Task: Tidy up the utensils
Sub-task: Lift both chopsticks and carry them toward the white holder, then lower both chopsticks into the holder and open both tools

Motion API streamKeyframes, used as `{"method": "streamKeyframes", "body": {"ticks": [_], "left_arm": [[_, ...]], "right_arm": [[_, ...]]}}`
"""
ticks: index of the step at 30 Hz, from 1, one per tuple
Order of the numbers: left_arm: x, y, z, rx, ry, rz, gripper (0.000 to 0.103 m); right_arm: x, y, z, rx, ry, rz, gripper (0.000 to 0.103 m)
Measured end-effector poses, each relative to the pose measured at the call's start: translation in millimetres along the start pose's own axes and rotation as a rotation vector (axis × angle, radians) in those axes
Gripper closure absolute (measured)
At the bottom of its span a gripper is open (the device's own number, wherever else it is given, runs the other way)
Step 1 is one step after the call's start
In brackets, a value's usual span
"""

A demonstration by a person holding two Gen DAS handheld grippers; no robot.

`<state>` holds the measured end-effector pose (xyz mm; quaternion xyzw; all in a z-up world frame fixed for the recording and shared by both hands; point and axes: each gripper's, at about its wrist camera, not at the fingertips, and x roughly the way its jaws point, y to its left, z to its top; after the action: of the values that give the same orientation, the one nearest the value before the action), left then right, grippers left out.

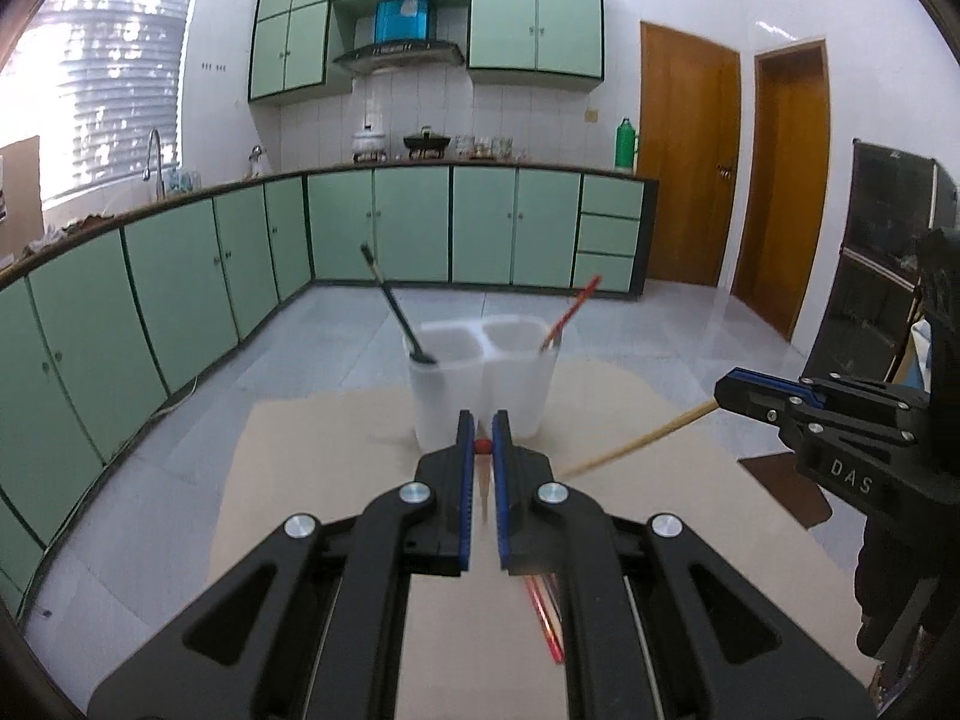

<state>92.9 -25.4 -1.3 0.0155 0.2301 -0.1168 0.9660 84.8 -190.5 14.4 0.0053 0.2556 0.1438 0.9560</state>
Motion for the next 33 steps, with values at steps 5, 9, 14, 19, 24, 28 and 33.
{"method": "streamKeyframes", "body": {"ticks": [5, 9, 14, 19, 24, 28, 33], "left_arm": [[5.8, 0.2, 21.3, 0.000, -0.022, -0.035, 0.098], [5.6, 2.4, 40.7, 0.004, -0.050, -0.050, 0.098], [1.5, 5.4, 73.3, 0.019, -0.118, -0.058, 0.098], [6.0, 7.3, 111.2, 0.035, -0.192, -0.045, 0.098], [19.7, 5.8, 142.4, 0.050, -0.261, -0.011, 0.098], [49.3, 7.3, 155.1, 0.039, -0.262, 0.002, 0.098], [89.7, 8.7, 147.3, 0.027, -0.207, 0.003, 0.098]], "right_arm": [[2.8, -0.4, 26.5, -0.032, -0.010, 0.022, 0.096], [2.5, -0.1, 52.1, -0.050, -0.027, 0.060, 0.096], [-0.9, -3.5, 89.8, -0.048, -0.064, 0.129, 0.096], [-4.5, -7.0, 134.7, -0.054, -0.145, 0.133, 0.096], [5.7, -15.2, 168.3, -0.059, -0.188, 0.092, 0.096], [30.0, -23.1, 177.8, -0.045, -0.175, 0.060, 0.096], [74.9, -30.5, 168.1, -0.042, -0.112, 0.010, 0.096]]}}
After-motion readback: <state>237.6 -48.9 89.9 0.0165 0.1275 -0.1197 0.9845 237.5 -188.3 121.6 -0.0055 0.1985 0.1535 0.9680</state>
